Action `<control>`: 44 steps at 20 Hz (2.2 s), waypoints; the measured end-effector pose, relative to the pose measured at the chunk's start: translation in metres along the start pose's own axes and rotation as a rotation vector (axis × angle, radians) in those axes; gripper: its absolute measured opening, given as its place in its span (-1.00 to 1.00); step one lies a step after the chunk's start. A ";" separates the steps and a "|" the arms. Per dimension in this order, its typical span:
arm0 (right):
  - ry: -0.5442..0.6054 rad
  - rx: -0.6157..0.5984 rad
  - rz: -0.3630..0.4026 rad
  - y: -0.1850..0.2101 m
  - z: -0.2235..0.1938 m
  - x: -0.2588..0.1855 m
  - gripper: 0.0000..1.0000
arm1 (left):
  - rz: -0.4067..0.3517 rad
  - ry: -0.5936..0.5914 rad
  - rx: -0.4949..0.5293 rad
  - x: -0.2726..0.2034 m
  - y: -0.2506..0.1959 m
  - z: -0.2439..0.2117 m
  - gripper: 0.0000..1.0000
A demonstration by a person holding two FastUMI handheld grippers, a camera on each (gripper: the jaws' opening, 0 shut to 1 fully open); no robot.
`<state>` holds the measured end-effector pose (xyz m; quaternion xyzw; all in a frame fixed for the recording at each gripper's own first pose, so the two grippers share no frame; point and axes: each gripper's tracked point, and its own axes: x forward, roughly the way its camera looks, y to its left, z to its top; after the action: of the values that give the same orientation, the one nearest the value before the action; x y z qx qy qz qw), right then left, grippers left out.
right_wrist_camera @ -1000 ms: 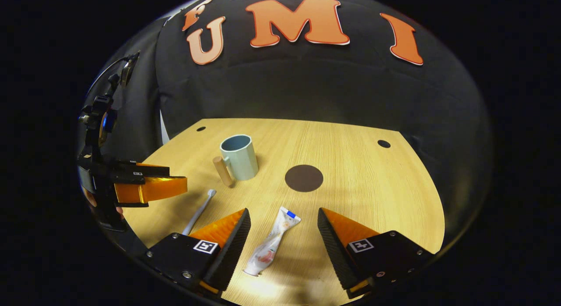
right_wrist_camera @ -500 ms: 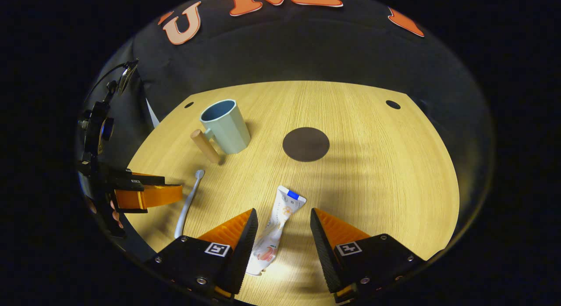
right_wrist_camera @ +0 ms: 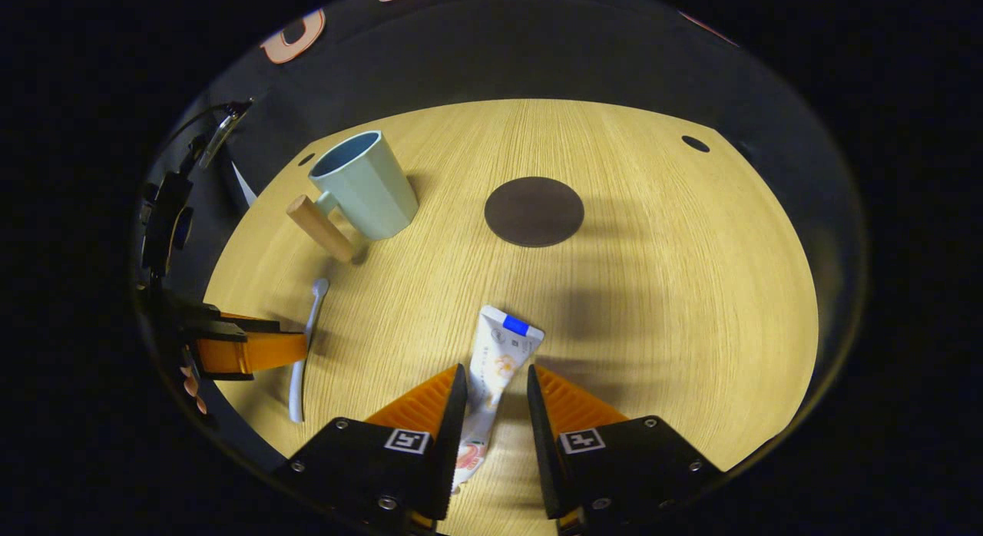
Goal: Put the toothbrush and toothpaste on the desktop into the cup, then pick up the cup and place it on the coaster on the desktop.
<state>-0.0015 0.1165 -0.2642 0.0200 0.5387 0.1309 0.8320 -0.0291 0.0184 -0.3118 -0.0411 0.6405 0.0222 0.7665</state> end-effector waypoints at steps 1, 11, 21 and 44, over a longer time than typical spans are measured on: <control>0.007 0.007 0.016 0.001 -0.001 0.000 -0.15 | 0.002 0.009 -0.006 0.001 0.000 0.000 0.29; 0.019 0.052 0.090 0.006 -0.002 0.001 -0.52 | 0.027 0.028 0.004 0.002 -0.002 0.031 -0.14; -0.027 -0.034 0.073 0.004 0.003 0.000 -0.70 | -0.002 -0.019 -0.010 -0.002 0.009 0.053 -0.77; -0.103 -0.062 0.110 0.008 0.021 -0.006 -0.71 | -0.036 -0.099 -0.007 -0.011 0.019 0.070 -0.91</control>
<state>0.0139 0.1246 -0.2486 0.0303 0.4891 0.1917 0.8503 0.0355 0.0436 -0.2890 -0.0543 0.6007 0.0125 0.7975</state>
